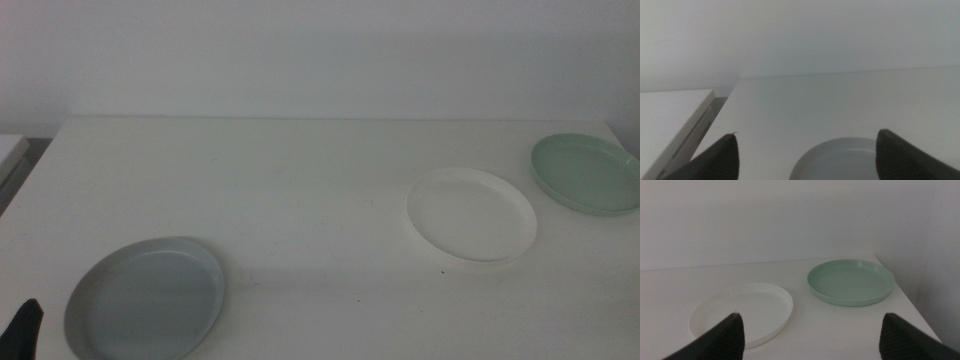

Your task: Stack the three bowls on top of each other.

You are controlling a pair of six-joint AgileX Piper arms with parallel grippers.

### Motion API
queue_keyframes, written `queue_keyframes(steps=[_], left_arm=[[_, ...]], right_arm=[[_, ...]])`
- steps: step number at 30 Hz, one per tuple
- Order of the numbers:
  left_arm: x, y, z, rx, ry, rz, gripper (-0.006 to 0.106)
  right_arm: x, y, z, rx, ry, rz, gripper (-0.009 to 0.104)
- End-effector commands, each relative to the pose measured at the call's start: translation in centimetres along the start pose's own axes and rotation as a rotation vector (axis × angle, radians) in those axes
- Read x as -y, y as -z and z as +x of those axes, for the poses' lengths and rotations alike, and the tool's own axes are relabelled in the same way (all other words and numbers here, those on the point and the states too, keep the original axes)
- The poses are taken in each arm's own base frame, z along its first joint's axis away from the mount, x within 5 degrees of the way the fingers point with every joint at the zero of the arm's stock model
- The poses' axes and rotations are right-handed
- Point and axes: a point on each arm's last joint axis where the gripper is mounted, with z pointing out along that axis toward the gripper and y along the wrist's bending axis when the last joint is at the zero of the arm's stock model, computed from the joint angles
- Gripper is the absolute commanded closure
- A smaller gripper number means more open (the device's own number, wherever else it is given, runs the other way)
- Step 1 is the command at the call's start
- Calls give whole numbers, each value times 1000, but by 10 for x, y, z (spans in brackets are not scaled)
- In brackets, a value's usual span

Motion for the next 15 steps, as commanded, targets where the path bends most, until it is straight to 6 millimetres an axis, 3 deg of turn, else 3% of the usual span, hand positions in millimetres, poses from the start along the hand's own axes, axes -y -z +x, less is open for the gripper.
queue_keyframes(steps=[1, 8, 15], left_arm=[[0, 0, -2, 19, 1, 0, 7], [0, 0, -2, 19, 1, 0, 7], [0, 0, -2, 19, 1, 0, 7]], right_arm=[[0, 0, -1, 21, 7, 0, 2], [-1, -3, -7, -23, -101, -3, 2], [-7, -26, -80, -349, -113, 6, 2]])
